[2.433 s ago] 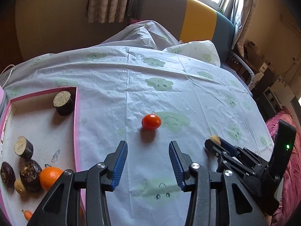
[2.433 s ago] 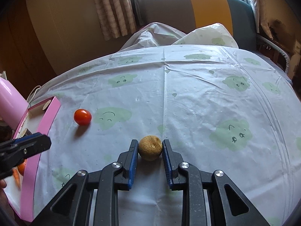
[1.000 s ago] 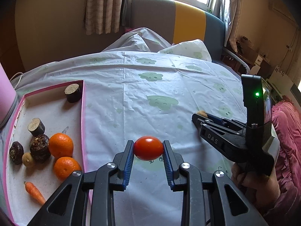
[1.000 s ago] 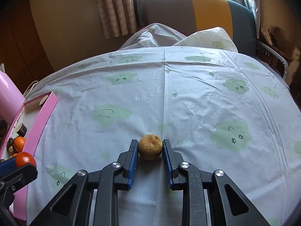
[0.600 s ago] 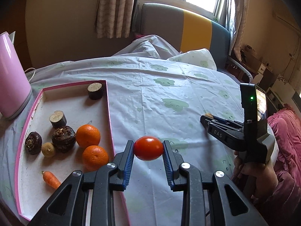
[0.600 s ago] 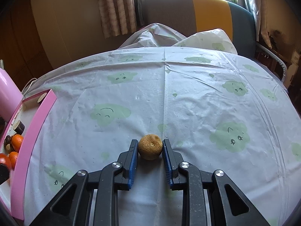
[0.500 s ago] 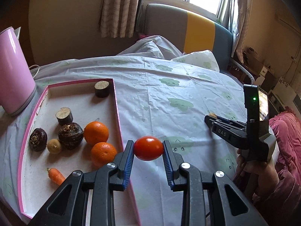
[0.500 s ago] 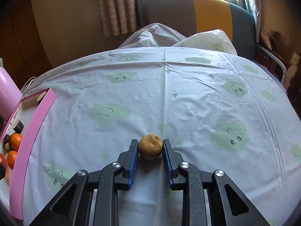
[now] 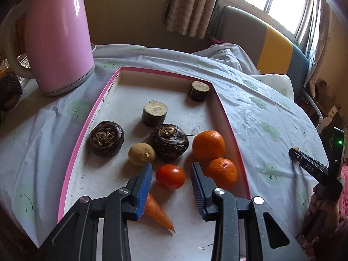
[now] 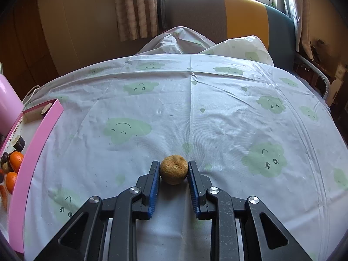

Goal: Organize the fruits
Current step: 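Carry the red tomato into the pink tray and open the left tool, then carry the small brown fruit into the pink tray and open the right tool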

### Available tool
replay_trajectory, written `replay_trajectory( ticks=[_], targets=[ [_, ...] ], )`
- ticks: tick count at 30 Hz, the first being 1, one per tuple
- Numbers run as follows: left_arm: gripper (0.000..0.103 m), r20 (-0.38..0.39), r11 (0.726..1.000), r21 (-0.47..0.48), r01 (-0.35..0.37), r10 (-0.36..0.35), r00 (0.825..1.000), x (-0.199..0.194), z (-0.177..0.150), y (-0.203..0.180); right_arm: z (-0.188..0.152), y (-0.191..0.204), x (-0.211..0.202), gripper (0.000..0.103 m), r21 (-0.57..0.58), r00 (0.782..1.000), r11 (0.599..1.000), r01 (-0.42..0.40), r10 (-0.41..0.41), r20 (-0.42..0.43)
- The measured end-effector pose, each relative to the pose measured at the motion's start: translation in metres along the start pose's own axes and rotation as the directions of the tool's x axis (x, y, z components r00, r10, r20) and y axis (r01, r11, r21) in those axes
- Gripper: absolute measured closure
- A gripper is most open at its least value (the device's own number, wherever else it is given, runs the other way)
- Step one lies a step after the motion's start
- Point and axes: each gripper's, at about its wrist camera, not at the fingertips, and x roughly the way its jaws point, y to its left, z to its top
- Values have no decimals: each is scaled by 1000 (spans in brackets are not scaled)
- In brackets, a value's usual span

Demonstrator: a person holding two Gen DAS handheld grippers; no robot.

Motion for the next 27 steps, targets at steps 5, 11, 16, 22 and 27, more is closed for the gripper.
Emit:
replay_trajectory(
  ticks=[5,11,16,22,27],
  targets=[
    [65,2,1000,4,-8,8,1000,-2,-4,-2,0,1,-1,77,-7,1000,1000,4,-4,-2],
    [65,25,999,13,-40,40,999,-13,-5,-6,1,5,-3,77,-30,1000,1000,8,-8,-4],
    [65,36,999,19,-46,46,998,-19,-6,-6,3,25,-13,78,-49,997,996,-72,72,3],
    [65,45,998,21,-52,51,998,-24,-6,-6,17,81,-30,78,-123,967,960,-252,255,5],
    [65,54,998,18,-61,60,997,-28,-6,-3,25,140,-35,78,-214,926,902,-375,377,-31]
  ],
)
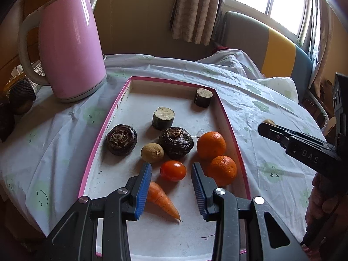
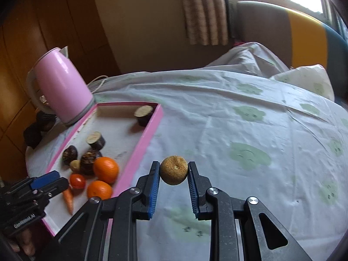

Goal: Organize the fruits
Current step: 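Carry the small brown fruit into the pink tray and open the right tool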

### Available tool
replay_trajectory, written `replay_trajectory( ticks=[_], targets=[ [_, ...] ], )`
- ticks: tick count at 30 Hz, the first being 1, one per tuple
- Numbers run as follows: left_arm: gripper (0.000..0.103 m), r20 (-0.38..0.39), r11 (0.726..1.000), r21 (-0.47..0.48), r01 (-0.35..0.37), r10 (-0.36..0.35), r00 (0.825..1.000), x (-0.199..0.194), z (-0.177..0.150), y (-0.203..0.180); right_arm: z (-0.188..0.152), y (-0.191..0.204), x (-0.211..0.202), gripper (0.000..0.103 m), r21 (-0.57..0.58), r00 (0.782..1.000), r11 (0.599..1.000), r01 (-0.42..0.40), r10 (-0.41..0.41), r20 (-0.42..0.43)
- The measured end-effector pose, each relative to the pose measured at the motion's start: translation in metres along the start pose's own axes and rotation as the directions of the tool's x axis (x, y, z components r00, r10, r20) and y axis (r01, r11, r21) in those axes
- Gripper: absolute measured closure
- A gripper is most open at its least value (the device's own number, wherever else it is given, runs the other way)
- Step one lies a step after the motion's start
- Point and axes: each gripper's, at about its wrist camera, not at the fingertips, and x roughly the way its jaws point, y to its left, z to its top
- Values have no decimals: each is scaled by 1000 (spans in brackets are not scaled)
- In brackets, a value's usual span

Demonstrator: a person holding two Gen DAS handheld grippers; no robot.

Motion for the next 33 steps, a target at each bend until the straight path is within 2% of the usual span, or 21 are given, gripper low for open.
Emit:
replay_trajectory(
  ticks=[4,9,16,25,28,30,33],
  targets=[
    [65,1,1000,-6,-11,11,1000,-1,-1,5,11,37,18,78,-73,999,996,-43,42,-14],
    [63,0,999,-23,-29,29,1000,-1,0,12,19,59,40,77,-112,998,992,-59,54,-46],
    [61,5,999,-33,-42,43,999,1,1,18,18,61,66,76,-100,995,994,-44,35,-98],
    [60,21,998,-32,-57,57,998,-4,1,17,15,62,58,72,-79,996,995,-56,49,-78],
    [60,39,998,-25,-61,62,997,-9,1,16,12,63,43,65,-64,999,997,-39,36,-39],
    [59,51,998,-23,-65,66,997,-14,0,15,8,62,30,57,-53,1000,998,-26,26,-5],
    [52,70,997,-22,-68,69,995,-20,-1,14,-1,62,13,48,-38,1000,999,-4,5,31]
  ],
)
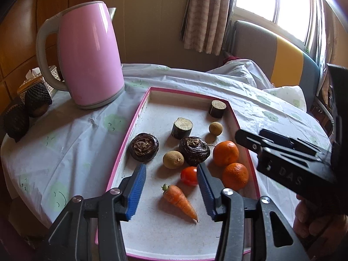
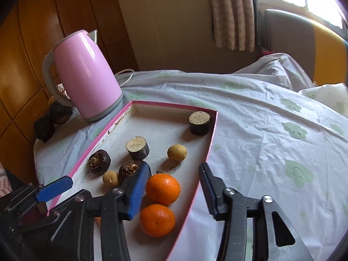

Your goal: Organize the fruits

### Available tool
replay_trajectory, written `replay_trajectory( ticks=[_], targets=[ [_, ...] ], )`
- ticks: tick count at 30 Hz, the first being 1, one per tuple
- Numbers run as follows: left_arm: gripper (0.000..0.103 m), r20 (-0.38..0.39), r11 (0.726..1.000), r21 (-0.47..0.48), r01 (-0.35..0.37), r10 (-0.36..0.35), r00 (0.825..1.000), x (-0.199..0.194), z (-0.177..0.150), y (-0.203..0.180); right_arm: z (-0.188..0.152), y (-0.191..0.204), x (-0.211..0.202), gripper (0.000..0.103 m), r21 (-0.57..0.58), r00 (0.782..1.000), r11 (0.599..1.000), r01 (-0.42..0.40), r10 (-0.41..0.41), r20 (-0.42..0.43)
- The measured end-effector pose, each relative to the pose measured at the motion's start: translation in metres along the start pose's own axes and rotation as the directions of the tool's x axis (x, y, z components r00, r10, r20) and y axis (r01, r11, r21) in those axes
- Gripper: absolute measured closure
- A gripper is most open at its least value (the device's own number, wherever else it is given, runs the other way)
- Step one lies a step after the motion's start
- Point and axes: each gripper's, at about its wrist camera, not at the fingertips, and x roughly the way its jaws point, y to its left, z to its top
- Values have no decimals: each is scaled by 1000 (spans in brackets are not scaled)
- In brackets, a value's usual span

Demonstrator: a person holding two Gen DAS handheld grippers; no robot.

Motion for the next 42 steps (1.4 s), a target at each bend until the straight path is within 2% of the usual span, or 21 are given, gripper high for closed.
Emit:
replay_trajectory(
  ticks=[6,8,10,13,16,20,29,42],
  targets=[
    [51,28,1000,14,-15,14,1000,-12,-4,-3,-17,0,-25,40,25,998,998,52,-52,35],
    [44,35,1000,19,-20,20,999,-16,-5,-5,-24,1,-31,38,26,997,997,71,-72,41],
    [41,43,1000,18,-24,23,999,-18,-5,-6,-29,2,-35,37,27,995,996,84,-85,43],
    [40,53,999,24,-46,45,998,-23,-6,-8,-36,6,-40,36,17,993,994,107,-108,50],
    [34,65,996,20,-92,90,994,-26,-8,-10,-43,9,-45,34,12,990,992,129,-129,59],
    [34,75,991,8,-133,132,988,-30,-10,-7,-49,12,-51,29,22,983,986,163,-164,80],
    [34,127,994,-15,-106,107,986,-42,-14,1,-53,15,-60,20,34,977,982,184,-186,101],
    [35,136,995,-15,-101,102,985,-47,-15,0,-53,25,-60,19,6,978,983,184,-184,103]
  ],
)
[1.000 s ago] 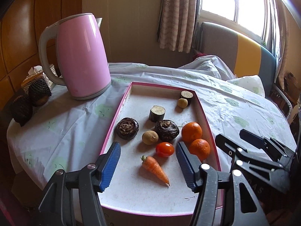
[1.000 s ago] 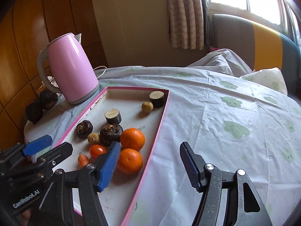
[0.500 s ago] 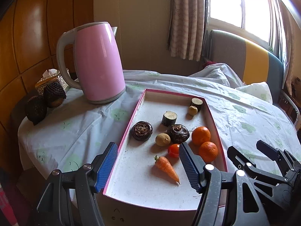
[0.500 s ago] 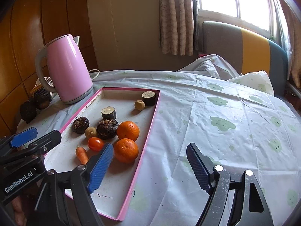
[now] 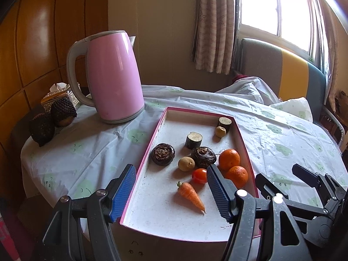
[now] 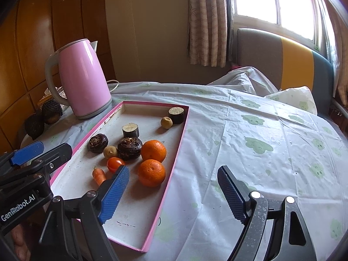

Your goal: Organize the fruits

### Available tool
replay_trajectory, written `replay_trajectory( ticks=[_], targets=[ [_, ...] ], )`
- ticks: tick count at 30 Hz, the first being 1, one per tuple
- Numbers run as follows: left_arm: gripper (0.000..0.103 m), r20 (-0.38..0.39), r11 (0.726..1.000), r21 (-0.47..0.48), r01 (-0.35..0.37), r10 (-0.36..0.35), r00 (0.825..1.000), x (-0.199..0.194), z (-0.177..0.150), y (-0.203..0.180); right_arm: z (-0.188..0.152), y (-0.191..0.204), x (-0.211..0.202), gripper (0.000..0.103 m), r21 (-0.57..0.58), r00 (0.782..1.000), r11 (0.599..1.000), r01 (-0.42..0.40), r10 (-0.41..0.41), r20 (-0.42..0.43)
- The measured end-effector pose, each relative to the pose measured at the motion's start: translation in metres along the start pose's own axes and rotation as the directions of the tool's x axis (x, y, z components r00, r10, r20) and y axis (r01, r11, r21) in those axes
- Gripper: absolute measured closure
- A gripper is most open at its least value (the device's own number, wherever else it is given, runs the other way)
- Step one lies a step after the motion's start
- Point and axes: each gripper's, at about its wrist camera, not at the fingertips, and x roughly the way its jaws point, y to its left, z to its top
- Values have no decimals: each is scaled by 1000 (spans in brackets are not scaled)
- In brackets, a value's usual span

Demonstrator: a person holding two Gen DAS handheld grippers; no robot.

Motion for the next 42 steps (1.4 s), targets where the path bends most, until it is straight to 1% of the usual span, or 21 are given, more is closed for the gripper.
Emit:
replay_trajectory(
  ticks=[6,42],
  targets=[
    [35,8,1000,5,-4,4,1000,-2,0,-1,0,1,1,19,-2,1000,1000,-2,2,-3],
    [35,-7,1000,22,-5,5,1000,-1,0,-5,-5,-1,10,19,5,1000,1000,-6,6,-24]
  ],
)
